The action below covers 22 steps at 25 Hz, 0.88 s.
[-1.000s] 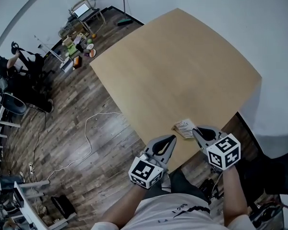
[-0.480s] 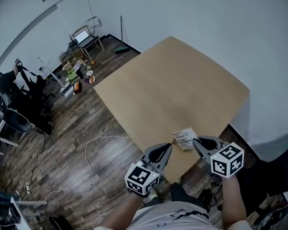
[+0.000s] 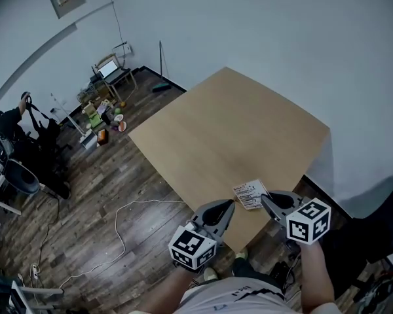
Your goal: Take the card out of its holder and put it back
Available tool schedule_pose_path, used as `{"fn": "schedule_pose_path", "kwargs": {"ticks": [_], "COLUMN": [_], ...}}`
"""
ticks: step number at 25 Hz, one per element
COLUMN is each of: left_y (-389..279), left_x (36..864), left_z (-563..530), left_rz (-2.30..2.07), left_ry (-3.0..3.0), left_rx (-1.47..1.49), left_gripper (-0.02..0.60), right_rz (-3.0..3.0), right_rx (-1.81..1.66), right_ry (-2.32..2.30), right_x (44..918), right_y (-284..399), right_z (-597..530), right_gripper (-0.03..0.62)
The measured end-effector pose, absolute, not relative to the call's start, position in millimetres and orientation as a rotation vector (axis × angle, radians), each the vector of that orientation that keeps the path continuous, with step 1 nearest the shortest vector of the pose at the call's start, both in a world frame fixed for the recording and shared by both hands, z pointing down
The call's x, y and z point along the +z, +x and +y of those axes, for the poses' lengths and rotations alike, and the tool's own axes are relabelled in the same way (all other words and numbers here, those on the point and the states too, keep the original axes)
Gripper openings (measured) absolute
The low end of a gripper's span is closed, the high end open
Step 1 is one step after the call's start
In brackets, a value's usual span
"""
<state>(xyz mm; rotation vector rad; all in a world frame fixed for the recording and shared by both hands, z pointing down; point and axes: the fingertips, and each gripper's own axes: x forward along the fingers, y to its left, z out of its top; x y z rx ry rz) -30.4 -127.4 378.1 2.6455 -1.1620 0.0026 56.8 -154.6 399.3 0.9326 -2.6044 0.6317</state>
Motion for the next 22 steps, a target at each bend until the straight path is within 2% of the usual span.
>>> {"fn": "schedule_pose_path", "kwargs": {"ticks": [22], "left_y": [-42], "left_x": [379], "left_z": [-120], "left_rz": [-1.165], "left_ry": [2.607], "left_rx": [-0.057], "left_gripper": [0.012], "right_rz": [-2.584], "right_rx": [0.586], "right_ry": [0.968], "right_x": [393], "right_y": [56], "right_z": [-140], "right_gripper": [0.028]}}
